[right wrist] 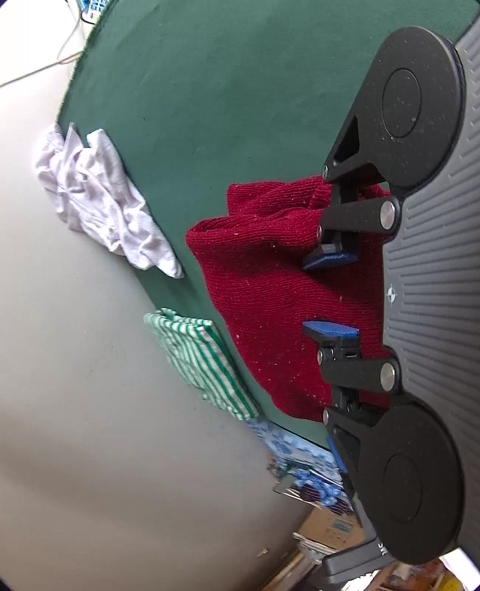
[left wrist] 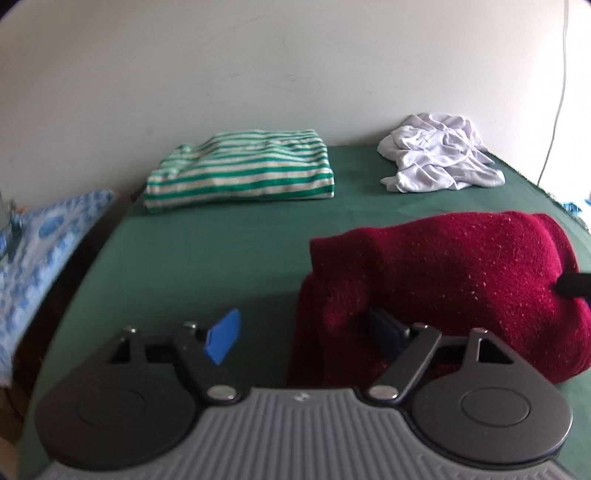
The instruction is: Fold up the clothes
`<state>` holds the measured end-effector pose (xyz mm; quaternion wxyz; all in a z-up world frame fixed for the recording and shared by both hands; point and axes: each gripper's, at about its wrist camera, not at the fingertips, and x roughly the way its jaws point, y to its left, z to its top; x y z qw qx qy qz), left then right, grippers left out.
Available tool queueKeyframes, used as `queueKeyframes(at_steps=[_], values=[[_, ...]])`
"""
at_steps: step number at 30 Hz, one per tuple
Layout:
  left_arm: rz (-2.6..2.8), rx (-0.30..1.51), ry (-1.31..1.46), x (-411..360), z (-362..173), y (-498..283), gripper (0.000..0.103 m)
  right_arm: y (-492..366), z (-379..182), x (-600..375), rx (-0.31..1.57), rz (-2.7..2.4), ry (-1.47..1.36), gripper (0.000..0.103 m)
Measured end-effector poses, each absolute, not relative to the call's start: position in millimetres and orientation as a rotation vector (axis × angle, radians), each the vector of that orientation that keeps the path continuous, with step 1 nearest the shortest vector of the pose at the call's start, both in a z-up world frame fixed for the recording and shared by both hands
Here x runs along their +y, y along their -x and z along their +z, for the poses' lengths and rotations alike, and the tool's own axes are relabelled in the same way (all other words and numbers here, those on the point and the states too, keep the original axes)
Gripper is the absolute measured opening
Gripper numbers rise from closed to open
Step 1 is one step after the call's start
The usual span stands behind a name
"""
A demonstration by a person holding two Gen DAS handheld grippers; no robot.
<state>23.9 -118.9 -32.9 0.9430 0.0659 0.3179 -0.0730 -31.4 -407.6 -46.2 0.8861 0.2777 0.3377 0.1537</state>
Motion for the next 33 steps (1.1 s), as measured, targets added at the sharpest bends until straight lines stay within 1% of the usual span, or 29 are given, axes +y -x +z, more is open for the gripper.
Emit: queueKeyframes(at_steps=[1, 3, 4, 5, 7, 9, 11, 12, 13, 15, 18, 20, 24, 28, 30, 31, 32, 33], values=[[-0.145, 0.656, -0.145, -119.6, -31.1, -23.8, 0.081, 33.3, -39.6, -409.7, 0.708, 0.321, -0.564, 0.031], [-0.134, 0.707, -0.119, -117.9, -23.9, -25.6, 0.083, 42.4, -23.6, -412.8, 0.693, 0.318, -0.518, 0.035], [-0.123, 0.731, -0.104, -117.0, -20.5, -26.6, 0.085, 47.2, -15.8, -411.9, 0.684, 0.312, -0.464, 0.042], [-0.107, 0.751, -0.092, -116.3, -17.6, -27.7, 0.090, 51.2, -9.6, -409.4, 0.692, 0.295, -0.392, 0.053], [-0.095, 0.777, -0.082, -117.3, -15.3, -27.5, 0.091, 56.0, -5.3, -404.9, 0.719, 0.269, -0.278, 0.060], [-0.084, 0.793, -0.086, -120.6, -15.6, -26.9, 0.093, 57.8, -9.8, -406.4, 0.735, 0.280, -0.277, 0.059], [-0.057, 0.798, -0.094, -123.4, -16.2, -27.1, 0.096, 57.6, -16.7, -407.9, 0.747, 0.285, -0.314, 0.051], [-0.042, 0.801, -0.098, -124.6, -16.9, -27.5, 0.100, 56.7, -20.1, -407.0, 0.747, 0.273, -0.319, 0.048], [-0.029, 0.806, -0.100, -125.6, -17.9, -28.3, 0.101, 55.5, -23.5, -405.3, 0.743, 0.264, -0.315, 0.045], [-0.012, 0.813, -0.104, -127.2, -19.8, -30.0, 0.102, 50.9, -31.3, -401.1, 0.755, 0.246, -0.295, 0.045], [-0.005, 0.817, -0.115, -129.2, -20.8, -31.0, 0.102, 41.7, -40.9, -407.5, 0.797, 0.225, -0.368, 0.049], [-0.007, 0.819, -0.131, -130.2, -20.8, -31.9, 0.102, 38.0, -41.7, -413.8, 0.817, 0.221, -0.410, 0.054], [-0.020, 0.840, -0.130, -127.0, -19.2, -34.5, 0.102, 36.2, -31.5, -426.2, 0.829, 0.229, -0.462, 0.056], [-0.033, 0.842, -0.091, -119.6, -8.2, -30.8, 0.102, 34.0, -19.7, -444.4, 0.826, 0.264, -0.565, 0.063], [-0.061, 0.809, -0.069, -113.2, 0.6, -21.8, 0.102, 29.0, -15.4, -449.9, 0.827, 0.307, -0.607, 0.068], [-0.082, 0.815, -0.054, -109.6, 1.9, -20.4, 0.102, 25.6, -14.0, -450.0, 0.834, 0.318, -0.606, 0.075], [-0.106, 0.842, -0.036, -105.9, 0.3, -22.4, 0.102, 22.1, -12.5, -450.1, 0.841, 0.328, -0.606, 0.078], [-0.130, 0.870, -0.018, -102.3, -1.4, -24.3, 0.102, 18.5, -11.9, -448.8, 0.856, 0.328, -0.592, 0.078]])
